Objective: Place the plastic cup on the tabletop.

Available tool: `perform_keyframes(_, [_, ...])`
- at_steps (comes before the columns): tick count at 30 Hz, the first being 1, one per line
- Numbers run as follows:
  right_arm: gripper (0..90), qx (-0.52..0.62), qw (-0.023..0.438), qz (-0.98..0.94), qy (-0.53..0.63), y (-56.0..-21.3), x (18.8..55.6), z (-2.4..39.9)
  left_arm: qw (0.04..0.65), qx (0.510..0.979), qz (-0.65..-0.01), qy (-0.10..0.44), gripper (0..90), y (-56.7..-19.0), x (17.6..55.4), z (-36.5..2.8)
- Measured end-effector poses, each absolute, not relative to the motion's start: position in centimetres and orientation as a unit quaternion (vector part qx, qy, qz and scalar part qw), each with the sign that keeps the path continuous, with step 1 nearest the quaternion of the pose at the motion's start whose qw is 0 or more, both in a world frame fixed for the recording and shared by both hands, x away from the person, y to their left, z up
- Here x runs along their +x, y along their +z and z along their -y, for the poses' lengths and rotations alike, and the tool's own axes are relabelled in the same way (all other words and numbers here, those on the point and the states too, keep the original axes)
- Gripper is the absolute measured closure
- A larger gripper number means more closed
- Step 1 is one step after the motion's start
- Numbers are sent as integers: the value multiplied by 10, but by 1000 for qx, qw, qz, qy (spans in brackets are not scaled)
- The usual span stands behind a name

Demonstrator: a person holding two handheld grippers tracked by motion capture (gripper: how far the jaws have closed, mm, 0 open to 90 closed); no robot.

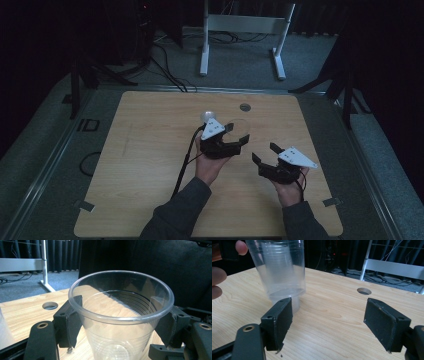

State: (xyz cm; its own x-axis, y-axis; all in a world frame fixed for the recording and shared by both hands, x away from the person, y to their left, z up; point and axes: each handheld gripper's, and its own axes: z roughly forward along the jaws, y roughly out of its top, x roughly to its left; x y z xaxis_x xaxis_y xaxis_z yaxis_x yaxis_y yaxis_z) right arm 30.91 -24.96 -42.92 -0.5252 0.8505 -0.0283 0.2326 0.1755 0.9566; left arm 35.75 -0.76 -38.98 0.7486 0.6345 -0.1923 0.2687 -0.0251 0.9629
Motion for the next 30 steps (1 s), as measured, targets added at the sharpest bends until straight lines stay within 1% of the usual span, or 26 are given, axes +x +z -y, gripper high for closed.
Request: perform_keyframes(30, [243, 394, 306, -706, 503, -436, 311, 247, 612, 707, -312, 171, 290, -401, 350, 4])
